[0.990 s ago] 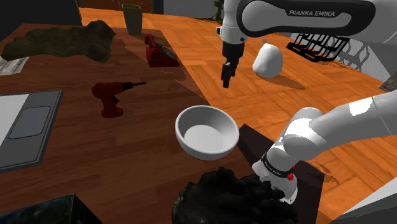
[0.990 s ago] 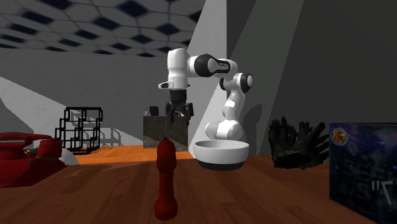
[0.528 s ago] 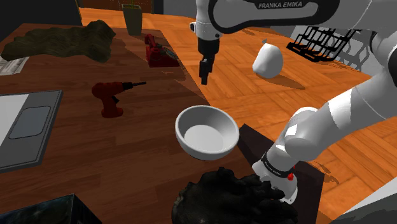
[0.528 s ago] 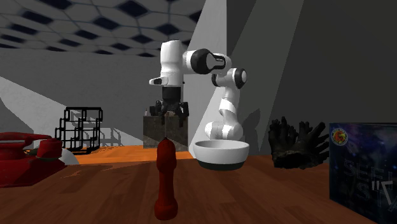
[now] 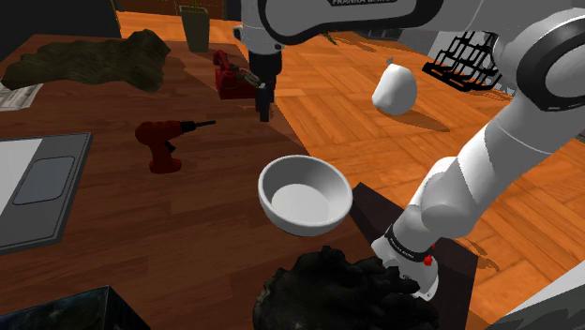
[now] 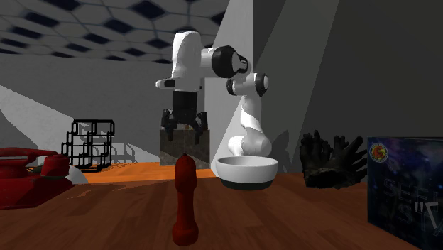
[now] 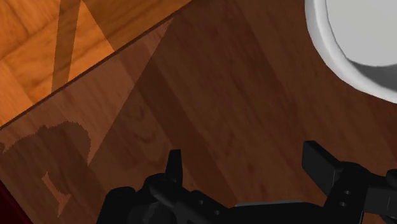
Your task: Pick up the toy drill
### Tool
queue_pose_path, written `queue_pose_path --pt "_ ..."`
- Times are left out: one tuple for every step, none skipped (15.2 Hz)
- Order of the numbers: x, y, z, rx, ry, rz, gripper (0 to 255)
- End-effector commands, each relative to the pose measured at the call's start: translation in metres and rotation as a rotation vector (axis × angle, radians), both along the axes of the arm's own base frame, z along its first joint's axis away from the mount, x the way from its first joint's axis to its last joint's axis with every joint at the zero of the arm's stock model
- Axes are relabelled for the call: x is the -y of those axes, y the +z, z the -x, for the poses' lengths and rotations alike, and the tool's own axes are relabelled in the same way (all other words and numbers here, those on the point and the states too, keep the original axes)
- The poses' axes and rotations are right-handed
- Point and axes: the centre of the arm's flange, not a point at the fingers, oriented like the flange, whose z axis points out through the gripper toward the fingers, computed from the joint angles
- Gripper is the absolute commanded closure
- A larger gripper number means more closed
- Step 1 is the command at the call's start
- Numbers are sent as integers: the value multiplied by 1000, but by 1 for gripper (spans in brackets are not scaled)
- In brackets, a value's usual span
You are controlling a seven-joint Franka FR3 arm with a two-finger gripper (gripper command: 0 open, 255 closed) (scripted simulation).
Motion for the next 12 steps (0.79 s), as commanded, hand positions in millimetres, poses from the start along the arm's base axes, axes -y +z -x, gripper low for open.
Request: queue_pose_path --pt "-24 2 -13 6 47 -4 0" --pt "-34 2 -19 9 70 -5 0" --pt "-45 2 -25 12 93 -7 0" --pt "-56 3 -31 15 116 -8 0" --pt "-67 3 -37 17 139 -9 0" --pt "-78 4 -43 20 162 -11 0" --pt "-90 5 -48 23 184 -12 0" --pt "-101 5 -53 26 207 -14 0" --pt "-113 6 -58 29 230 -15 0" --pt "-125 6 -62 32 253 -17 0" --pt "-136 7 -67 35 276 -18 0" --pt "-148 8 -71 38 299 -19 0"
